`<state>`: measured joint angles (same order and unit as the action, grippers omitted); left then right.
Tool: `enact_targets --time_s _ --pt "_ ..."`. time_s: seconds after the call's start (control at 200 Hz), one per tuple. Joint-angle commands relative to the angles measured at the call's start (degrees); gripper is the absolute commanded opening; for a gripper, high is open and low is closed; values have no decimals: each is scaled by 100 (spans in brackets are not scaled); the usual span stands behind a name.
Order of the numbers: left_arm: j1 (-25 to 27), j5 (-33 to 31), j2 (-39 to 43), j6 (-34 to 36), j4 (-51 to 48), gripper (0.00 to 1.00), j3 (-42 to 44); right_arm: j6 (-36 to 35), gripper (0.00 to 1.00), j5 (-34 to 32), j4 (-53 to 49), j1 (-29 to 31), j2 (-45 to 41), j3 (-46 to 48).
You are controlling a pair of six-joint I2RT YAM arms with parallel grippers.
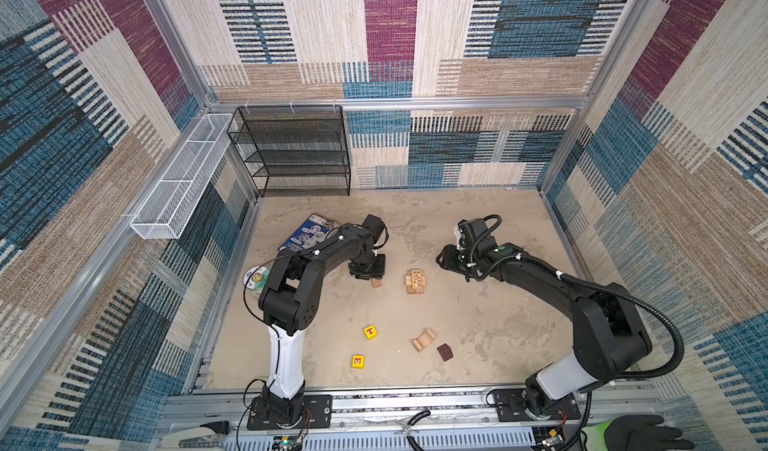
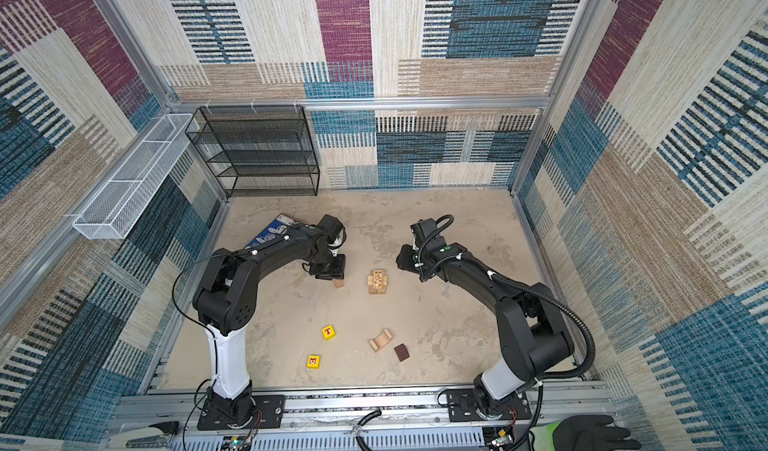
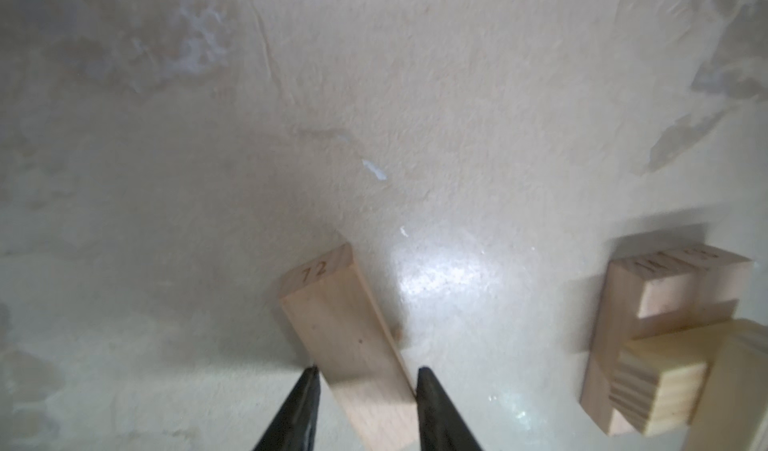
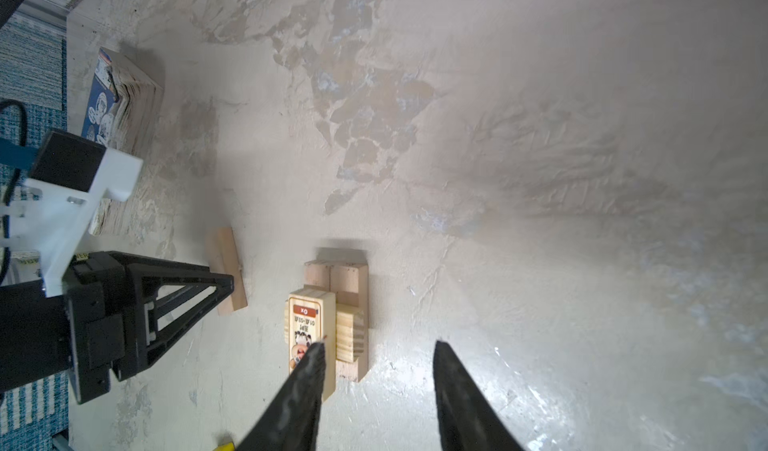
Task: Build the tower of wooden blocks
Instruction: 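Lower the left gripper and close it on the loose pine block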
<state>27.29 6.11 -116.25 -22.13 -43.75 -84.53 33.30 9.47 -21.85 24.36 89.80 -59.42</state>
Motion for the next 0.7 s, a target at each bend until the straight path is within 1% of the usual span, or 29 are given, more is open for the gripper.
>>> enact_targets --time_s 0.0,0.04,0.07,0.18,0.2,0.23,0.456,0.476,0.556,0.571,0.646,0.691 --pt "4 -186 -38 68 -37 38 22 -10 46 116 176 3 55 -70" --pt "5 -210 -47 68 -35 38 40 -16 46 147 185 2 74 -80" --pt "5 -214 -56 68 -36 34 52 -21 46 160 196 1 88 -66" --pt "10 -264 -42 75 -37 33 103 -55 46 161 164 -1 145 -88" --pt "7 -268 -34 77 -25 30 111 -60 46 155 156 0 143 -93" --pt "13 -279 -34 90 -45 28 113 -52 46 152 154 -1 151 -96" --pt "13 -382 47 151 -49 25 170 -60 46 136 156 4 161 -87" --pt "13 -378 49 163 -51 22 173 -56 46 132 154 6 155 -78" --pt "13 -408 67 215 -55 19 165 -56 46 140 163 0 158 -78" --pt "13 -427 76 216 -55 17 177 -60 46 137 163 -1 153 -72" --pt "13 -453 108 251 -59 15 192 -86 46 79 163 -1 135 -59" --pt "13 -451 134 281 -56 11 206 -102 47 6 143 0 122 -61"
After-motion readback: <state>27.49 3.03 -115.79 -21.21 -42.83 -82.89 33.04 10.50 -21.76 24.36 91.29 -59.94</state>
